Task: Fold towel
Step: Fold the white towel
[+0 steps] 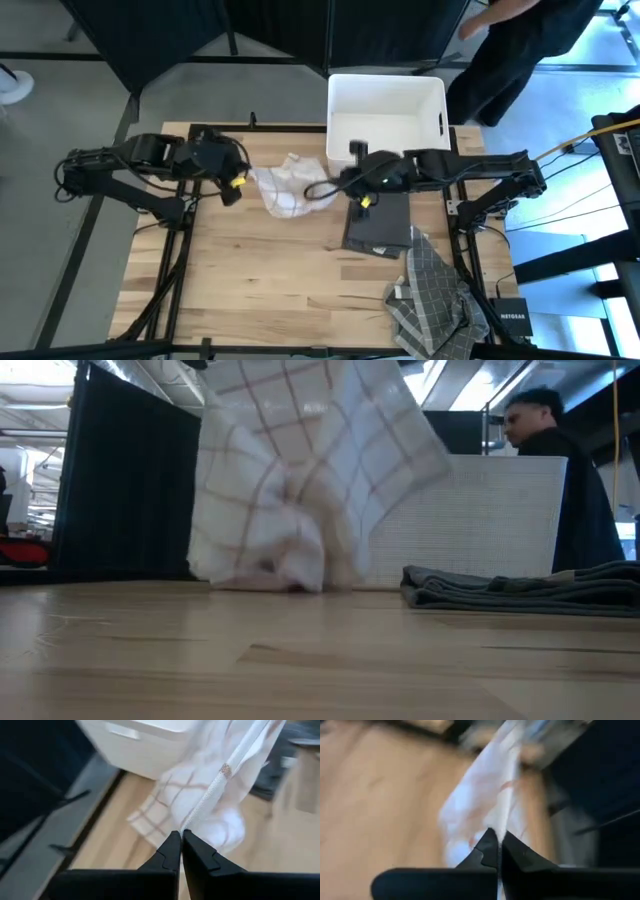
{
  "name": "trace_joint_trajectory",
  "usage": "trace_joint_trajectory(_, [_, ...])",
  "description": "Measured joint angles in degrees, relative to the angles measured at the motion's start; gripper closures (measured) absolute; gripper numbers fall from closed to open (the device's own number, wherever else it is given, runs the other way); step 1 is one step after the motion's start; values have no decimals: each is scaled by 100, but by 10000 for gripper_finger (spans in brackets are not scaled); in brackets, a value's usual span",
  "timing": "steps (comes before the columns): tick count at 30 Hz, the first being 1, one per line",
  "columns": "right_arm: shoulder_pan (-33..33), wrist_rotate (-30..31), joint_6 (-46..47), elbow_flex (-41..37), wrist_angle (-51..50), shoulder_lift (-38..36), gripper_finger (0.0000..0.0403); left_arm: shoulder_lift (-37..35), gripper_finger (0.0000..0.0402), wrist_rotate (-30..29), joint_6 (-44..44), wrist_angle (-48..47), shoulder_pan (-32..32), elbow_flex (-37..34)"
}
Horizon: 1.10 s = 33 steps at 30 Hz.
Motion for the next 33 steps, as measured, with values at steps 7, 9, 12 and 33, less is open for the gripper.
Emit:
trace_joint_trajectory(7, [223, -608, 1364, -1588, -1048, 63, 401, 362, 398, 886, 76, 696, -75, -905])
trace_joint_trajectory(9, [359, -401, 1577, -2166, -591, 72, 401, 572, 400, 950, 94, 1280, -209, -1211])
trace_joint_trajectory(12, [550, 145, 1952, -3039, -146, 70, 401, 978, 400, 1053, 37, 1723, -447, -1772])
trace_joint_trajectory(33, [861, 1151, 2795, -4844, 2779, 67, 399, 2289, 272, 1333, -344, 1740, -56, -2530])
